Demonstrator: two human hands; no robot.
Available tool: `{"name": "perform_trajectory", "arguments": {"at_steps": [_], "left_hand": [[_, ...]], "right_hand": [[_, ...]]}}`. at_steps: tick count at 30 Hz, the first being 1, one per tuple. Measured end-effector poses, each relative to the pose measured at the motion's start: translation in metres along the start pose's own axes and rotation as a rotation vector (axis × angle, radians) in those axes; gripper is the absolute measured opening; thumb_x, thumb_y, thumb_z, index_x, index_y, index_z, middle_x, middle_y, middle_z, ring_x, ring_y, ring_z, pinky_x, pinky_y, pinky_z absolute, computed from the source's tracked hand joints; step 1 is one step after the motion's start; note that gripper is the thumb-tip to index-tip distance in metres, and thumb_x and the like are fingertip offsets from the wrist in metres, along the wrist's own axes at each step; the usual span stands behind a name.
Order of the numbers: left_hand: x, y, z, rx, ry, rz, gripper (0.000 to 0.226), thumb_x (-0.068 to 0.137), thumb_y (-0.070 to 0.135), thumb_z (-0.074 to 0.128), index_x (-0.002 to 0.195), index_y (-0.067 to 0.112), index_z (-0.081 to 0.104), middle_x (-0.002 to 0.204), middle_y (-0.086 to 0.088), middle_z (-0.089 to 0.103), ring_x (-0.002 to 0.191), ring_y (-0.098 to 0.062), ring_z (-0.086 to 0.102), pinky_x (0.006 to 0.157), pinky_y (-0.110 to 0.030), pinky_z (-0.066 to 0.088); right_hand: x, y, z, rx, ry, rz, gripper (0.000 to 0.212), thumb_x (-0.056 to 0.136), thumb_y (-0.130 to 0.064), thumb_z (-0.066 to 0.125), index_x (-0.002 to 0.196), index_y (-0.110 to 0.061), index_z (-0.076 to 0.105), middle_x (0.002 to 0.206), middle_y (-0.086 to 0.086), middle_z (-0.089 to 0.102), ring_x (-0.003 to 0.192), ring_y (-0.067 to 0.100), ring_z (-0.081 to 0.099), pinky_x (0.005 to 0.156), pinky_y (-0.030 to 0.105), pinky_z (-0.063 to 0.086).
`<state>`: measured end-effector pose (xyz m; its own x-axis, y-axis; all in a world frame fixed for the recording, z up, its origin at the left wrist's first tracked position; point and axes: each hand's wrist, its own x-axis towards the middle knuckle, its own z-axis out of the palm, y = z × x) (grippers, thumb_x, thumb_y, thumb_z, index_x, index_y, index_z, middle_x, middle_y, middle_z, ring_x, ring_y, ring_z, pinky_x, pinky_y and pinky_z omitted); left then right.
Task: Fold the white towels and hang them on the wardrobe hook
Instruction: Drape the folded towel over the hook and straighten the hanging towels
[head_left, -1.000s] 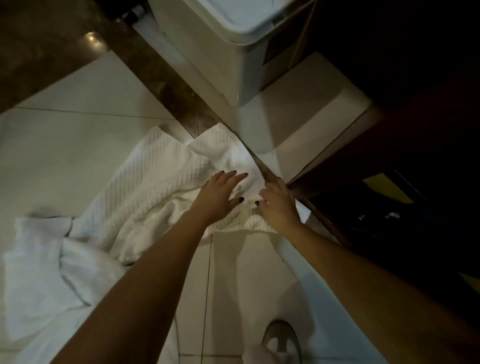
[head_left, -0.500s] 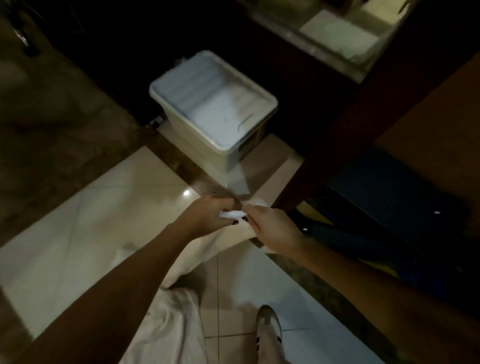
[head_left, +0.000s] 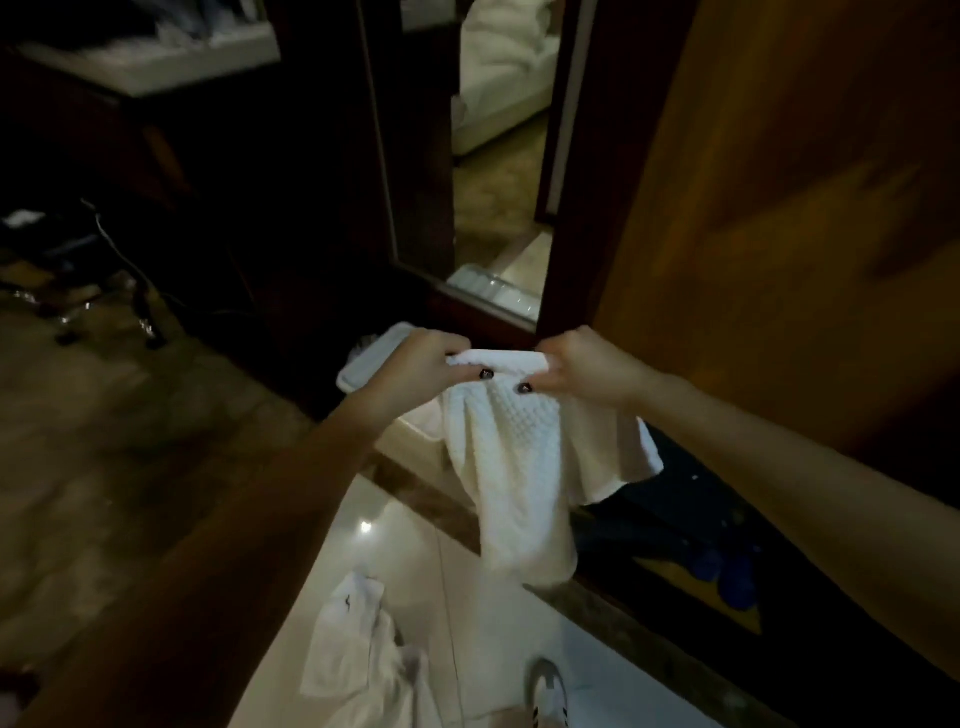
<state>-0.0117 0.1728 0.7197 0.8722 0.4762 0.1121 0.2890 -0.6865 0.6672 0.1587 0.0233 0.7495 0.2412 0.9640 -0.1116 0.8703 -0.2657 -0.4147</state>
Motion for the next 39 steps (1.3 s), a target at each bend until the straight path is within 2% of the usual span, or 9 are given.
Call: {"name": "perform_trajectory", "arguments": {"at_steps": [3,7,13,17,20,24,28,35,39], "left_hand": [[0.005,0.074,-0.037,-0.080,0.002,0.091,0.024,0.081,0.020,0.074,0.062,0.013,0.062,0.052,0.010,0.047,0.052,0.001,0.044,0.054,-0.020,0.030],[0.009,0.154,-0.070,-0.050,-0.098,0.161,0.034,0.083,0.024,0.072,0.057,0.008,0.055,0.056,0.005,0.044,0.053,-0.004,0.039,0.053,-0.023,0.027],[0.014,0.216,-0.099,-0.033,-0.058,0.169,0.043,0.083,0.034,0.071,0.049,0.020,0.049,0.049,0.015,0.041,0.049,-0.001,0.038,0.050,-0.020,0.028],[0.016,0.242,-0.086,-0.093,0.054,0.142,0.046,0.082,0.034,0.072,0.060,-0.001,0.052,0.057,0.002,0.044,0.053,-0.008,0.040,0.054,-0.027,0.029],[0.019,0.278,-0.061,-0.240,0.105,0.207,0.041,0.085,0.033,0.071,0.057,0.011,0.050,0.055,0.008,0.045,0.052,-0.003,0.041,0.052,-0.021,0.030],[0.028,0.344,-0.026,-0.543,-0.009,0.246,0.010,0.089,0.029,0.065,0.094,0.019,0.065,0.075,0.010,0.069,0.072,-0.004,0.064,0.068,-0.016,0.045],[0.032,0.411,0.005,-0.659,-0.208,0.285,0.043,0.087,0.022,0.069,0.127,0.019,0.055,0.093,0.002,0.074,0.089,-0.011,0.070,0.073,-0.016,0.052],[0.033,0.490,0.044,-0.788,-0.003,0.375,0.013,0.085,0.013,0.071,0.098,0.011,0.069,0.092,-0.008,0.072,0.083,-0.017,0.069,0.075,-0.031,0.053],[0.040,0.520,0.061,-0.769,0.054,0.446,0.007,0.088,0.009,0.067,0.084,0.015,0.066,0.085,-0.010,0.066,0.078,-0.020,0.062,0.072,-0.036,0.047]], "right_hand": [[-0.036,0.007,-0.050,-0.148,0.022,0.173,0.023,0.087,-0.021,0.067,0.077,0.000,0.063,0.074,0.009,0.052,0.057,0.014,0.042,0.048,0.023,0.028],[-0.101,0.019,-0.109,-0.008,0.187,0.264,0.035,0.091,-0.021,0.063,0.064,-0.018,0.041,0.065,0.000,0.043,0.058,0.017,0.040,0.048,0.026,0.024],[-0.177,0.008,-0.200,0.135,0.381,0.231,0.016,0.091,-0.015,0.060,0.077,-0.023,0.061,0.074,-0.006,0.060,0.071,0.013,0.056,0.055,0.022,0.038],[-0.217,-0.006,-0.258,0.205,0.418,0.168,0.008,0.089,-0.018,0.066,0.085,-0.014,0.072,0.085,0.007,0.070,0.079,0.016,0.063,0.070,0.034,0.049],[-0.239,-0.015,-0.286,0.287,0.522,0.106,0.019,0.088,-0.022,0.069,0.084,-0.003,0.071,0.067,0.003,0.066,0.058,0.005,0.058,0.055,0.021,0.042],[-0.264,-0.012,-0.315,0.360,0.616,0.085,0.016,0.091,-0.019,0.065,0.095,-0.004,0.062,0.077,0.002,0.063,0.048,0.002,0.056,0.042,0.013,0.040],[-0.288,0.004,-0.327,0.323,0.608,0.042,0.015,0.093,-0.018,0.063,0.098,-0.012,0.051,0.089,0.005,0.060,0.062,0.000,0.052,0.055,0.015,0.040],[-0.350,0.057,-0.342,0.432,0.631,0.078,0.042,0.092,-0.014,0.064,0.131,-0.018,0.049,0.105,0.003,0.066,0.072,-0.001,0.064,0.060,0.012,0.048],[-0.391,0.099,-0.335,0.396,0.587,0.213,0.009,0.084,-0.011,0.072,0.091,-0.006,0.072,0.079,0.000,0.065,0.072,0.008,0.060,0.062,0.019,0.044]]}}
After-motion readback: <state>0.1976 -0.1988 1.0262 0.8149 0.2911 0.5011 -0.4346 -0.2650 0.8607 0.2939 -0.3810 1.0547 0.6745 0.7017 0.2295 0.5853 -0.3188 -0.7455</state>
